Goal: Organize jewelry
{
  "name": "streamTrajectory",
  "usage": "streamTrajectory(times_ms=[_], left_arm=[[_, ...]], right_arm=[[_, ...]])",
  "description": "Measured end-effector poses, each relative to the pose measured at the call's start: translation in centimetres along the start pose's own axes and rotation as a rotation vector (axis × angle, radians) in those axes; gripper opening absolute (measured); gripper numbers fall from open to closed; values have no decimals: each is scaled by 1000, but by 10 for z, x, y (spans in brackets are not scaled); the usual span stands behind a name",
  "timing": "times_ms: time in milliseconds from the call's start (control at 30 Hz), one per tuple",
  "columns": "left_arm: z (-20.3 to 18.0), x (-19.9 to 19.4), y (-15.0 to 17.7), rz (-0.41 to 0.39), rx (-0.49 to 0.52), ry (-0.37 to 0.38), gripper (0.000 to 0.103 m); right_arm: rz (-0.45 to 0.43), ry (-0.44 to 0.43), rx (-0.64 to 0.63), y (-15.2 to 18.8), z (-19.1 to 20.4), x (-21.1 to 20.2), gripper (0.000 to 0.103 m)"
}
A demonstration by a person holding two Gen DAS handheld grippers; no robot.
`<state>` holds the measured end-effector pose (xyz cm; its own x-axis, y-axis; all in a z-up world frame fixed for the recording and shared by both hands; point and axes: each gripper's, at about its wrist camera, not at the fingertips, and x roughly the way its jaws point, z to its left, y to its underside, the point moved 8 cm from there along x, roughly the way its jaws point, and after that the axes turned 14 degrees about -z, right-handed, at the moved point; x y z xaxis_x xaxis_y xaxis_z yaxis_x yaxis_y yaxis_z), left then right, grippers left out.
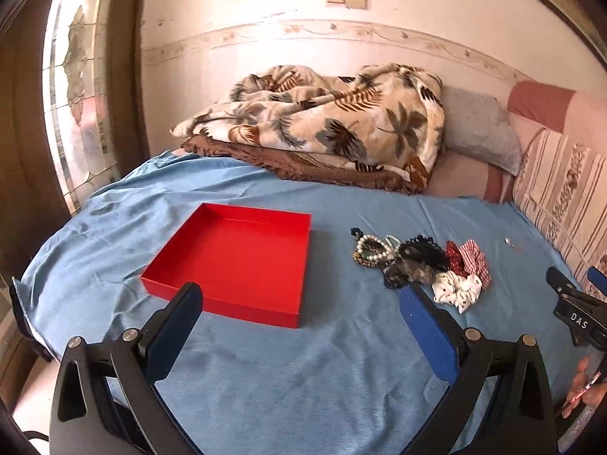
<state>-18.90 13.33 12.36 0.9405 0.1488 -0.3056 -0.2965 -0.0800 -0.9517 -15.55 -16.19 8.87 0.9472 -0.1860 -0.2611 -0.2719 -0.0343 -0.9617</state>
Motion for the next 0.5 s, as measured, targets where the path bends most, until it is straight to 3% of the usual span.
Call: streamTrajectory(times_ms=[167,333,500], left_arm=[[8,-6,-3,-34,10,-23,103],[4,-6,-5,-36,3,-4,103],[-11,-10,-10,-64,25,18,103]], right_arm=[[-23,28,-23,-12,-1,-18,102],[-108,66,-43,-32,-15,-45,103],[-78,59,-68,-29,-27,-54,103]])
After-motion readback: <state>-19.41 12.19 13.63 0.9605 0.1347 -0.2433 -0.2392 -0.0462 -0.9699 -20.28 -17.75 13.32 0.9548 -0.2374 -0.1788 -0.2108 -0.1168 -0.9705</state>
